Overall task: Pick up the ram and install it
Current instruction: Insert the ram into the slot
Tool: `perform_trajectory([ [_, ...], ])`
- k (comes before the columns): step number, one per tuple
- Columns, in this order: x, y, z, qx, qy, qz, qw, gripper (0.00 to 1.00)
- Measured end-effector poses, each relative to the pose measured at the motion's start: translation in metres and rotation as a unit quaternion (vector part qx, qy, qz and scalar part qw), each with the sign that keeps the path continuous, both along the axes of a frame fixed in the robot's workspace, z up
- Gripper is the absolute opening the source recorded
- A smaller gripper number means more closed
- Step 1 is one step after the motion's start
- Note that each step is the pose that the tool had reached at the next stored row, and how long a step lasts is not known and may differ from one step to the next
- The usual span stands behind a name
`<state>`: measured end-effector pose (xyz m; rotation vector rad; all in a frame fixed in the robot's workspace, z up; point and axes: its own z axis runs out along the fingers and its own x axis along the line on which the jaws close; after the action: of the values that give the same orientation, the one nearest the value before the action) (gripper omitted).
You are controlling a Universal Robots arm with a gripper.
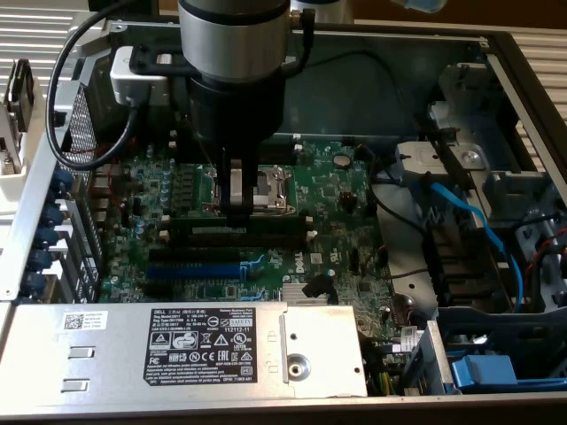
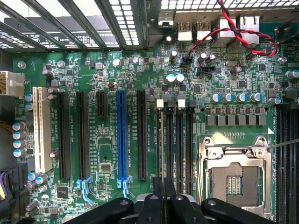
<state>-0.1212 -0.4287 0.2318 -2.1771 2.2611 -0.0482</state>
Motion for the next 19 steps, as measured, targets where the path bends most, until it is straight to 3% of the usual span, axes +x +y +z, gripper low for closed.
perform_trajectory([
  [19, -0.0011, -0.0001, 0.0, 0.0003, 0.0001, 0.0, 1.0, 0.12],
])
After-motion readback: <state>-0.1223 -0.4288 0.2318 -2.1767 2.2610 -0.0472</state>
